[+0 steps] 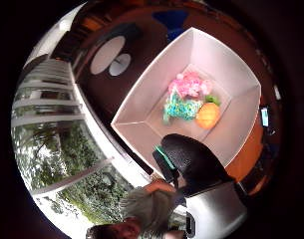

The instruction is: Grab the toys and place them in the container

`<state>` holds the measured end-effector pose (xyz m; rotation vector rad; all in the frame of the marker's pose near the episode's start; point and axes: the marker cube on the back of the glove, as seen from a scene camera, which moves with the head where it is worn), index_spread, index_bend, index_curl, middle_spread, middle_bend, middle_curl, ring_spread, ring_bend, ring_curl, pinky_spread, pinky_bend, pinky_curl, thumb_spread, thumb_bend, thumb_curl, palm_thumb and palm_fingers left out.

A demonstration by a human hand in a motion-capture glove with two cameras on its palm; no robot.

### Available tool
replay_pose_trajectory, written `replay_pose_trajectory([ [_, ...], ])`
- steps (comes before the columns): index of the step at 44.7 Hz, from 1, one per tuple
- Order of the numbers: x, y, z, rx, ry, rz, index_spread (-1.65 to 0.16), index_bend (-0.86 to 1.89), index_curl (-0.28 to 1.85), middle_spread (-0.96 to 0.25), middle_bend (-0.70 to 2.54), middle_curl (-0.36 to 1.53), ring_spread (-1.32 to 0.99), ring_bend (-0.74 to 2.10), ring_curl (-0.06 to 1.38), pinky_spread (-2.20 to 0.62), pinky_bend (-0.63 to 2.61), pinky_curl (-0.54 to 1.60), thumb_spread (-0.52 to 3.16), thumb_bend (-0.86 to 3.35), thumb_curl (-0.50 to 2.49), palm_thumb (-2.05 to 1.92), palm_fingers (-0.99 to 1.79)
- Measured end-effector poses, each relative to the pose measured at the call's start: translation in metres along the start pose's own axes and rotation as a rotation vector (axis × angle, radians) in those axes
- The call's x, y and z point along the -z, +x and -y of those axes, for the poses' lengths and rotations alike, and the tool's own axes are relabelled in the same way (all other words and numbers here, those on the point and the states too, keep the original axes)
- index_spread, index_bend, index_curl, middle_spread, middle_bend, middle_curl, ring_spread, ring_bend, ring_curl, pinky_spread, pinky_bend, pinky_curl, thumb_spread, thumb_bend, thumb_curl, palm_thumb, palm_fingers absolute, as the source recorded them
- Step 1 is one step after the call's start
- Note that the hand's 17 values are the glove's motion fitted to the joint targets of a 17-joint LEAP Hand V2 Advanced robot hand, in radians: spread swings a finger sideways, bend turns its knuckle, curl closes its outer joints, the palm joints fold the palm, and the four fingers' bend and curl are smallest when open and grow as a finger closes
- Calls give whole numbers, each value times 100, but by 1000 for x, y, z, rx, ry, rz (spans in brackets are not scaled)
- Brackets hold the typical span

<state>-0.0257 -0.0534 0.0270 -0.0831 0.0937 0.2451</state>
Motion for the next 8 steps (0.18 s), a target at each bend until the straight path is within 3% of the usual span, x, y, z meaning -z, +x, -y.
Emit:
replay_pose_trajectory([
  [3, 14, 0, -9, -66, 17, 131, -19, 8, 53, -3, 14, 62, -9, 58, 44, -4, 113, 50, 117, -5, 57, 6, -29],
  [8, 18, 34, -39, 204, 71, 76, -22, 13, 49, -7, 15, 57, -10, 56, 42, -3, 99, 45, 122, -7, 49, -7, -20],
])
